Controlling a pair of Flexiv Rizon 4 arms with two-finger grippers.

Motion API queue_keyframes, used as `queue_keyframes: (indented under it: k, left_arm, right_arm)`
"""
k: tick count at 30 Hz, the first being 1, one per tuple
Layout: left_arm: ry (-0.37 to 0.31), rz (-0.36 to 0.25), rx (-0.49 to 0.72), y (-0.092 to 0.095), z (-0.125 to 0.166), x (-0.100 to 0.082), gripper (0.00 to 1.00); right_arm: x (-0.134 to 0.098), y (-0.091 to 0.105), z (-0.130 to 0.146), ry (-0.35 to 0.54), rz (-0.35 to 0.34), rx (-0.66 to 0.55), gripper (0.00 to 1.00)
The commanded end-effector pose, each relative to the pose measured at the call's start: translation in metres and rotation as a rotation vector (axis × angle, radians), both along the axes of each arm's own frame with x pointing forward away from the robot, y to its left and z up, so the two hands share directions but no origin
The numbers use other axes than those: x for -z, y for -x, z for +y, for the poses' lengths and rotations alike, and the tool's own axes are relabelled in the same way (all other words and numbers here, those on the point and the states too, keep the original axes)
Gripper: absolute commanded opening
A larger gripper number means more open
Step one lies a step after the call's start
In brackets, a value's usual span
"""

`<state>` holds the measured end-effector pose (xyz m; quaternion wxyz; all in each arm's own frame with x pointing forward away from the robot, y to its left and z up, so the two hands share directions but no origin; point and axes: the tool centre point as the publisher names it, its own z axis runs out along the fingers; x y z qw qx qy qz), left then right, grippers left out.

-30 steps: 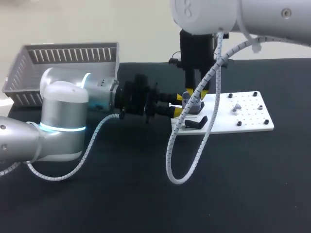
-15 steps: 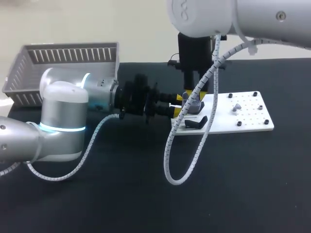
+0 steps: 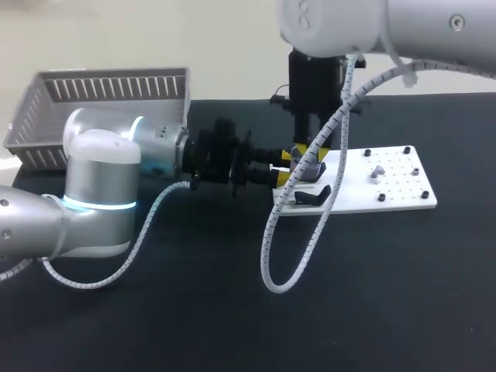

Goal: Pick up each earbud case from the left stands, insert the matching earbuds, close the lid, and place the case in the box.

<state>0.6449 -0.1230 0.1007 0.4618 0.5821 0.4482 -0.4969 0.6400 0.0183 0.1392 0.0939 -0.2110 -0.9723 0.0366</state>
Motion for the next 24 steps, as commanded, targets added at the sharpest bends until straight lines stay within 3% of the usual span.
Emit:
queue_keyframes:
  k: [1,8,10,15,24]
  left_arm:
    - [0.003,-0.003,-0.003,0.002,0.000,0.001,0.00]
    - [0.003,-0.003,-0.003,0.002,0.000,0.001,0.00]
    - [0.003,-0.003,-0.003,0.002,0.000,0.001,0.00]
    - [0.003,-0.003,-0.003,0.002,0.000,0.001,0.00]
    - [0.003,-0.003,-0.003,0.002,0.000,0.001,0.00]
  right_arm:
    - [-0.006,0.008,-0.006,-0.019,-0.021,0.007,1.00]
    - [-0.028,0.031,-0.014,-0.116,-0.078,0.018,1.00]
    - [-0.036,0.038,-0.019,-0.146,-0.138,-0.012,1.00]
    - [-0.048,0.052,-0.029,-0.098,-0.338,-0.166,1.00]
    - [-0.055,0.056,-0.054,-0.118,-0.547,-0.128,1.00]
